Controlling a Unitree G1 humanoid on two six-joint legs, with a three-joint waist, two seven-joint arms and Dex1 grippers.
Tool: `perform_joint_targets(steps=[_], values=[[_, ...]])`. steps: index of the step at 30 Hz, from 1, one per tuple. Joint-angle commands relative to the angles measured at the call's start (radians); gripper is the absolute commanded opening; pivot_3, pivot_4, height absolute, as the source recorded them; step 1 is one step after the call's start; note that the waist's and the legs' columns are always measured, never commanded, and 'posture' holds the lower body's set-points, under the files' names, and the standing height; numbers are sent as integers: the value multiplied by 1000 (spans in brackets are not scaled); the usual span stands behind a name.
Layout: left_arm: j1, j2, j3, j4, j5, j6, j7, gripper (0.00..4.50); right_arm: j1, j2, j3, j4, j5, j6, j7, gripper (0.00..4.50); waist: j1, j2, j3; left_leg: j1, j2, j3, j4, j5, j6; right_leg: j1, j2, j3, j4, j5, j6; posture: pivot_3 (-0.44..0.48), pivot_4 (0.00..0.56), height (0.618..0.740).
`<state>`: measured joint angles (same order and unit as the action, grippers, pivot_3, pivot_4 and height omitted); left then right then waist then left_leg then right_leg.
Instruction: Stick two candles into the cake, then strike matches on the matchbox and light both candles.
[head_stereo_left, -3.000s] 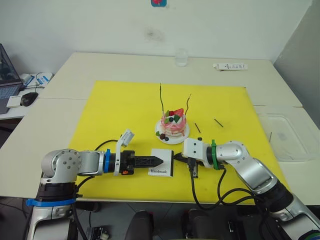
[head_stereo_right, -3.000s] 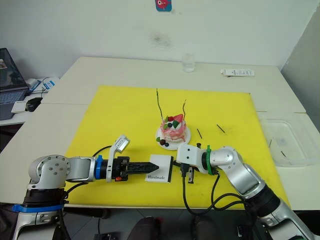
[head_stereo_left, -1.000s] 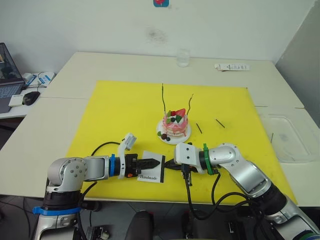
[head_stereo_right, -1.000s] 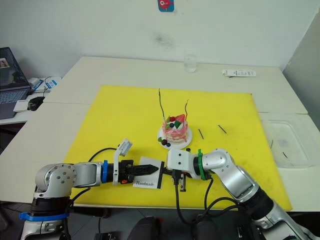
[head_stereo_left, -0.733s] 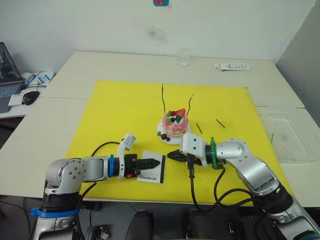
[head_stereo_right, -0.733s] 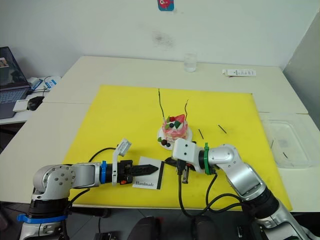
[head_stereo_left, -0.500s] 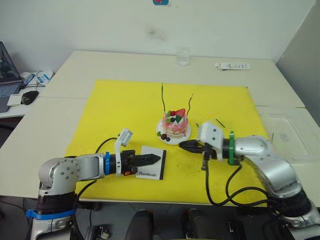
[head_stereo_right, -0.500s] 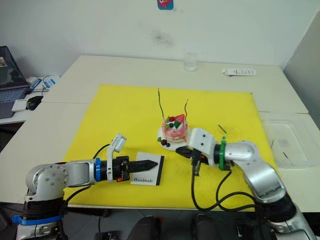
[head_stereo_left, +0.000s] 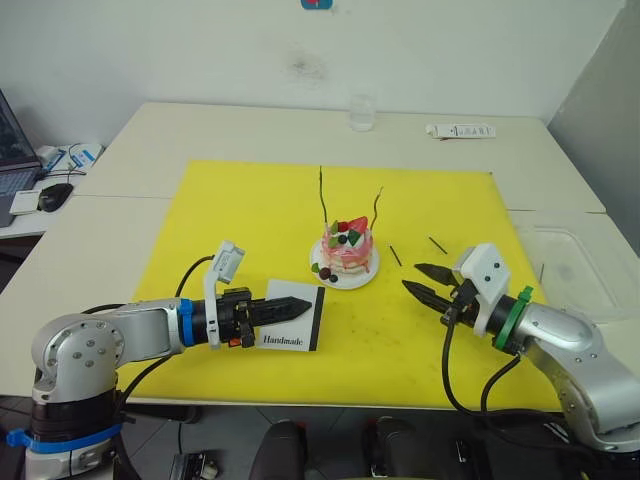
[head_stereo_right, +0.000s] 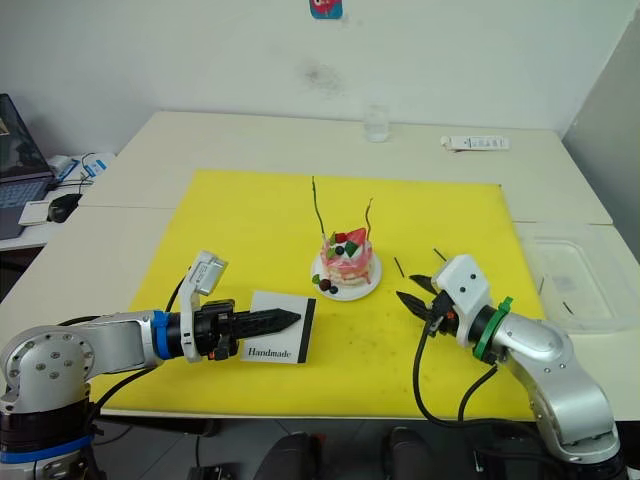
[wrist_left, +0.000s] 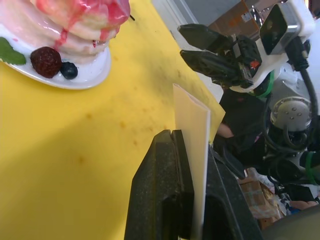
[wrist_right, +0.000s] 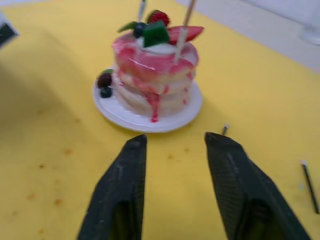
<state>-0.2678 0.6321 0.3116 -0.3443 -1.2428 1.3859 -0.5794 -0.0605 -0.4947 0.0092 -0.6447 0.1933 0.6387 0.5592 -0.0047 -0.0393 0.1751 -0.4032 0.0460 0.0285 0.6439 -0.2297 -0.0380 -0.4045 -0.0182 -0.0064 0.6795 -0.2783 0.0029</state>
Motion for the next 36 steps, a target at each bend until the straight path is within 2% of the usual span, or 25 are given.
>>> perform_joint_targets(steps=[1,8,13,22,29,36], values=[[6,13,8,-24,-26,-27,7,0,-6,45,56,43,-83,-80,-96,3068,-1,0,0,0,0,0,0,0,0,0,0,0,0,0,0,0,150,740],[-5,23,-14,-24,-29,-45,12,0,-100,161,137,207,-197,-123,-242,3068,-2,0,0,0,0,0,0,0,0,-1,0,0,0,0,0,0,150,740],[-22,28,-30,-15,-32,-54,12,0,-178,238,122,340,-215,-140,-309,3068,-2,0,0,0,0,0,0,0,0,0,0,0,0,0,0,0,150,740],[-35,25,-51,-8,-30,-65,12,0,-274,312,116,510,-224,-171,-359,3068,-5,0,0,0,0,0,-1,0,0,-1,1,0,0,0,0,0,150,740],[-41,22,-62,-1,-26,-77,13,0,-293,351,95,552,-211,-118,-399,3068,-7,0,0,0,0,0,-1,0,0,-1,1,1,0,0,0,0,150,740],[-37,22,-66,-3,-33,-86,19,0,-268,379,86,514,-200,-52,-409,3068,-8,0,0,0,0,0,-1,0,0,0,1,0,0,0,0,0,150,740]])
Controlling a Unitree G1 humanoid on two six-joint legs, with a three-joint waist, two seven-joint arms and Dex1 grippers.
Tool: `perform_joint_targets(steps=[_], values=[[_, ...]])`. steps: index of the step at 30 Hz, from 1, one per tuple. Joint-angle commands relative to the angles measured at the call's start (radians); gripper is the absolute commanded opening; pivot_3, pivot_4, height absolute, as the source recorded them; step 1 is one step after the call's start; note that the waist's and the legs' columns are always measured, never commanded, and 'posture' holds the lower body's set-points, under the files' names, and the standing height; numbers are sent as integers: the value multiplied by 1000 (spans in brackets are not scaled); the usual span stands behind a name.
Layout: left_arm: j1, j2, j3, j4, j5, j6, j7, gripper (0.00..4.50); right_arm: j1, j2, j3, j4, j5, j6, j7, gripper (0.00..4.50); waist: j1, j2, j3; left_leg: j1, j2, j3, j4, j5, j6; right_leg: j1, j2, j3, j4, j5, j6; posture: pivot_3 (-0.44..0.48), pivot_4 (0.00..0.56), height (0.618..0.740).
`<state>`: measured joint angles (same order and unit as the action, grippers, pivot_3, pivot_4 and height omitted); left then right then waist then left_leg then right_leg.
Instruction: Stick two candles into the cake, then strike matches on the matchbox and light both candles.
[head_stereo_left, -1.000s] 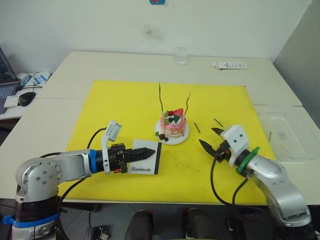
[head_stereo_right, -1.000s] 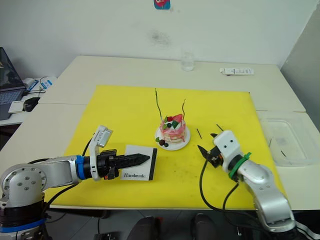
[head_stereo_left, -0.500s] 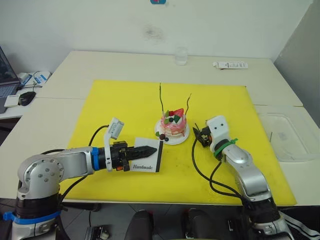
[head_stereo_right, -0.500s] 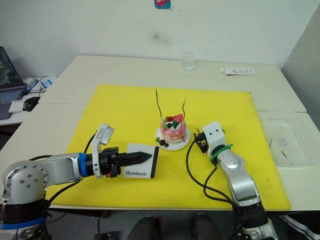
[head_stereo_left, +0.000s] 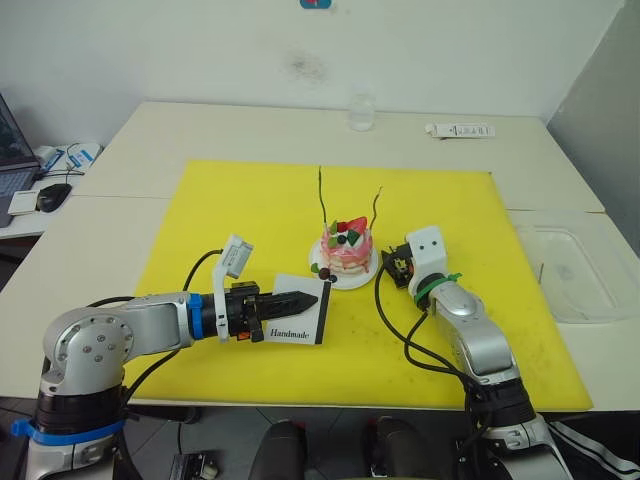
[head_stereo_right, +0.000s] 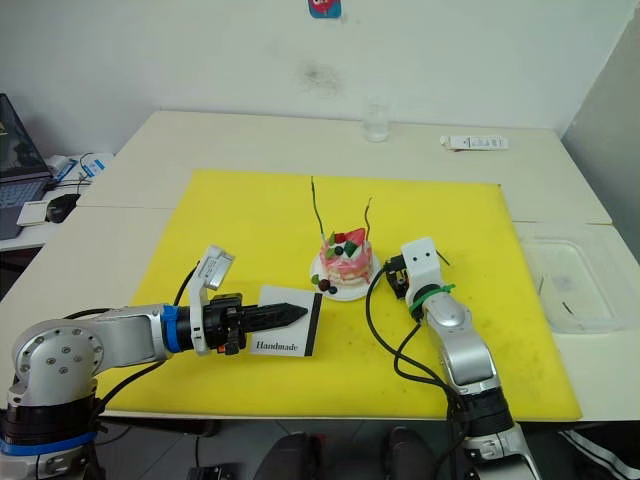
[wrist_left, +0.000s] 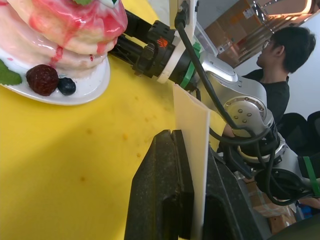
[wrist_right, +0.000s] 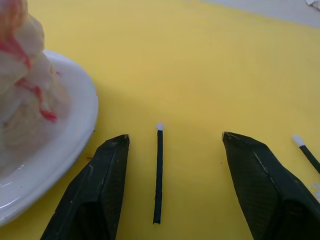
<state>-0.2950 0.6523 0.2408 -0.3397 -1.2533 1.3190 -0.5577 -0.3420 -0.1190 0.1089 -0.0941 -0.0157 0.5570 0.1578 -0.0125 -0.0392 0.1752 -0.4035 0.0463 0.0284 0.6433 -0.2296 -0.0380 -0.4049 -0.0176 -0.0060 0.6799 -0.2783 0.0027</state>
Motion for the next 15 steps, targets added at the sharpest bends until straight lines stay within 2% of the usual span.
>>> perform_joint_targets(steps=[1,3,10,11,15], values=[[-8,2,6,-9,-24,-20,-1,0,19,4,-14,-43,6,34,-8,2905,0,0,0,0,0,0,0,0,0,0,0,0,0,0,0,0,150,740],[-4,1,8,-13,-27,-21,2,0,28,9,-16,-51,8,51,-8,2478,0,0,0,0,0,0,0,0,0,0,0,0,0,0,0,0,150,740],[6,1,11,-21,-35,-23,6,0,27,42,-22,-55,16,75,-20,199,1,0,0,0,0,0,0,0,0,0,0,0,0,0,0,0,150,740],[6,1,11,-20,-35,-24,7,0,24,47,-22,-51,16,73,-22,48,1,0,0,0,0,0,0,0,0,0,0,0,0,0,0,0,150,740],[8,2,11,-19,-36,-26,10,0,16,67,-26,-52,20,63,-32,48,1,0,0,0,0,0,0,0,0,0,0,0,0,0,0,0,150,740]])
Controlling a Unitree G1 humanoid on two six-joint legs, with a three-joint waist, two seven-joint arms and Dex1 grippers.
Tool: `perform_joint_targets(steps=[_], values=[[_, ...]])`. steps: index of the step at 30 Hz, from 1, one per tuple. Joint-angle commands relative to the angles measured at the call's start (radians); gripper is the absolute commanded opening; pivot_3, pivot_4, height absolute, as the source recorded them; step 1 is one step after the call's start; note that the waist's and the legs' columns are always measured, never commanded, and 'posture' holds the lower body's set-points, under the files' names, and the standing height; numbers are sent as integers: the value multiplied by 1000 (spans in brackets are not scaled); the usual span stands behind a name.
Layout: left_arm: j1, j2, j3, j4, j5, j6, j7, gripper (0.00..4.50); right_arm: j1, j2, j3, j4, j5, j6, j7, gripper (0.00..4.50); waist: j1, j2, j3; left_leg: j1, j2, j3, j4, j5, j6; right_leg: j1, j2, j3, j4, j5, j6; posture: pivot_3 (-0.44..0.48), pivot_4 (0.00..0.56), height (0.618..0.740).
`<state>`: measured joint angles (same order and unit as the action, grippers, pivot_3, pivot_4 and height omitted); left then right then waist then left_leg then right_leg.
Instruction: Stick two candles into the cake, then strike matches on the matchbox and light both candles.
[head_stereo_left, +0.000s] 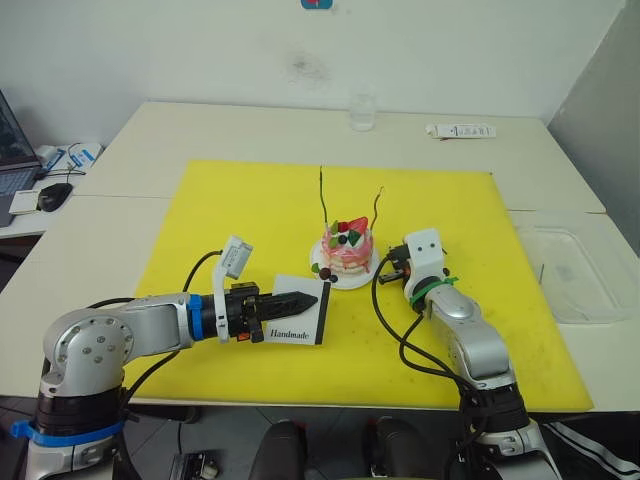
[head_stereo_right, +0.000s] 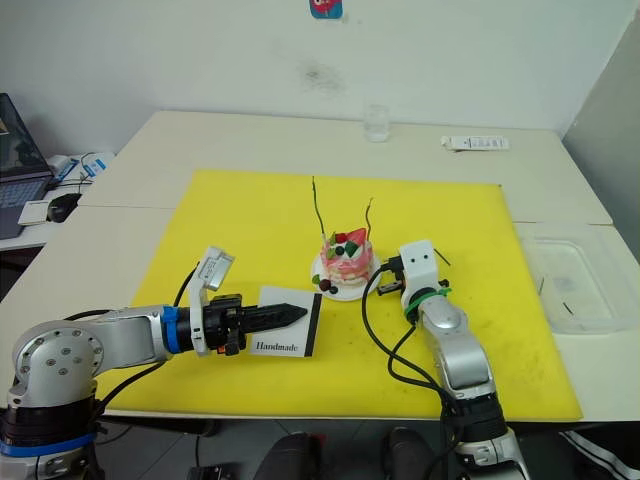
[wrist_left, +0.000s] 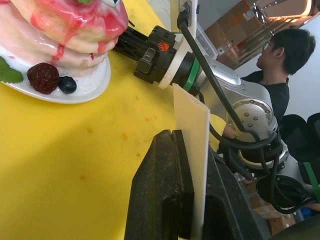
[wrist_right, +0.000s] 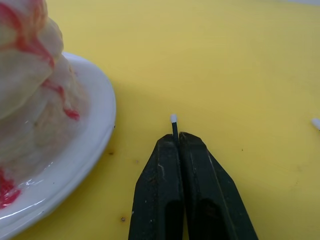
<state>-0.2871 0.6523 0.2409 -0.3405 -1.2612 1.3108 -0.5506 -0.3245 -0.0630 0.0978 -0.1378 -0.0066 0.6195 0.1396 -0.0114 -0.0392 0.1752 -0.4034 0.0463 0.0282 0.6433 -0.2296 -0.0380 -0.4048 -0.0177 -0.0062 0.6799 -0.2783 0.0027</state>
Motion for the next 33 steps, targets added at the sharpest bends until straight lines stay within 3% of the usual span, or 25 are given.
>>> perform_joint_targets(steps=[1,8,19,29,33], values=[[0,3,11,-17,-28,-19,3,0,-3,14,-17,-11,13,0,-15,48,-1,0,0,0,0,0,0,0,0,0,0,0,0,0,0,0,150,740],[5,1,8,-16,-35,-26,14,0,11,-13,-19,-135,57,71,33,48,-4,0,0,0,0,0,0,0,0,0,0,0,0,0,0,0,150,740],[6,-13,-9,-26,-58,-27,23,0,188,-235,-50,-478,176,279,199,48,-2,0,0,-1,0,-1,-1,0,0,-1,0,-1,-1,0,0,0,150,740],[-2,-17,-29,-21,-60,-28,20,0,284,-241,-51,-437,176,196,185,48,-5,0,0,0,0,0,-1,0,0,-1,0,0,-1,0,0,0,150,740],[0,-13,-33,-21,-59,-30,17,0,301,-247,-29,-403,166,138,188,1029,-5,0,0,-1,0,0,-1,0,0,-1,0,0,-1,0,0,0,150,740]])
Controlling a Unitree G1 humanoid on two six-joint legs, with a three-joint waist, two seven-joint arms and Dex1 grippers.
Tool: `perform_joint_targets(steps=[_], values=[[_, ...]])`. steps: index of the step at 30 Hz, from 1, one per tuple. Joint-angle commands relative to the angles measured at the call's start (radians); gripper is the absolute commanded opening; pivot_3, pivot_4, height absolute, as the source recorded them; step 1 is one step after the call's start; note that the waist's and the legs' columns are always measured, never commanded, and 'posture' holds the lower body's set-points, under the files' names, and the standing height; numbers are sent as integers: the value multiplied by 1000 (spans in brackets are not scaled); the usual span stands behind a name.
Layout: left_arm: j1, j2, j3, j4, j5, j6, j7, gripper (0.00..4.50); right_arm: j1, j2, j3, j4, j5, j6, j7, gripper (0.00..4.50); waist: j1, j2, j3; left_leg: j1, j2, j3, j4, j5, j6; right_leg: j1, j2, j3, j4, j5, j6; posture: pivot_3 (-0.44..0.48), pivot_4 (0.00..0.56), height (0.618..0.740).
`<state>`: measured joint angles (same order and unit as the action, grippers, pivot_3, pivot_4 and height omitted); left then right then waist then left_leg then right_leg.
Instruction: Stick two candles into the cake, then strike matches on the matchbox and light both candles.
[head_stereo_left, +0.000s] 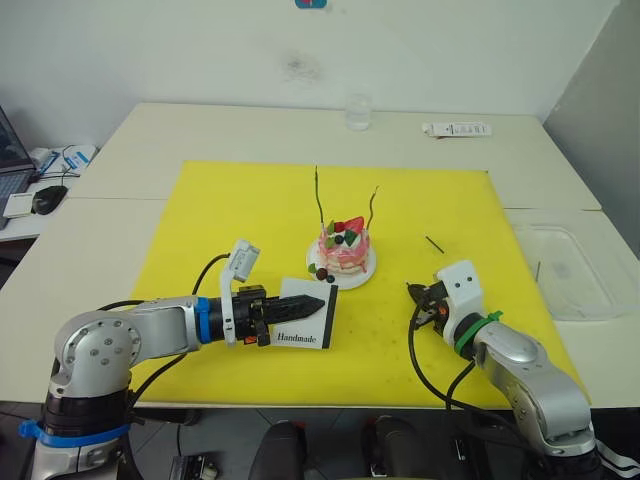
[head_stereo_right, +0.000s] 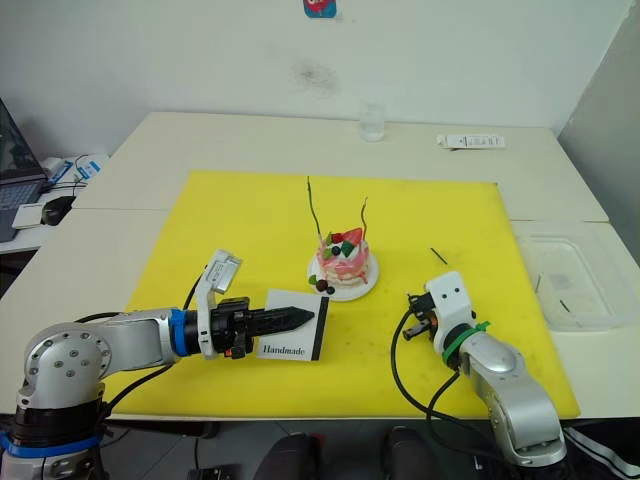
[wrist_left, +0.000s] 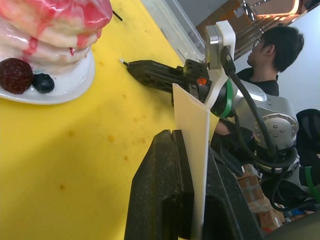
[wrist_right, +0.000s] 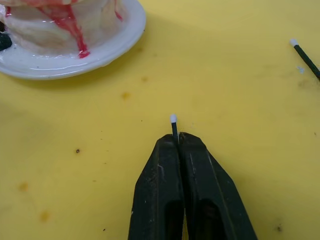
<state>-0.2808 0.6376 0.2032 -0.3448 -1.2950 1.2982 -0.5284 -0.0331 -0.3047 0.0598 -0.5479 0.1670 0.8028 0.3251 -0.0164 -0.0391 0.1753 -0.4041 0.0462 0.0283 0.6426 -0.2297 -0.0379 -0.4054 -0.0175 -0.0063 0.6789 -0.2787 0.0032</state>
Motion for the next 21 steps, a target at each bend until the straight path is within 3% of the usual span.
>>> perform_joint_targets(steps=[1,10,21], values=[[-6,2,5,-16,-26,-17,-4,0,11,-7,16,13,-12,-62,3,1318,0,0,0,0,0,0,0,0,0,0,0,0,0,0,0,0,150,740],[-8,3,6,-17,-34,-14,1,0,11,13,29,64,-30,-190,-8,1318,0,0,0,0,0,0,0,0,0,0,0,0,0,0,0,0,150,740],[-10,0,6,-16,-35,-17,6,0,41,48,11,63,-18,-165,-44,1318,0,0,0,0,0,0,0,0,0,0,0,0,0,0,0,0,150,740]])
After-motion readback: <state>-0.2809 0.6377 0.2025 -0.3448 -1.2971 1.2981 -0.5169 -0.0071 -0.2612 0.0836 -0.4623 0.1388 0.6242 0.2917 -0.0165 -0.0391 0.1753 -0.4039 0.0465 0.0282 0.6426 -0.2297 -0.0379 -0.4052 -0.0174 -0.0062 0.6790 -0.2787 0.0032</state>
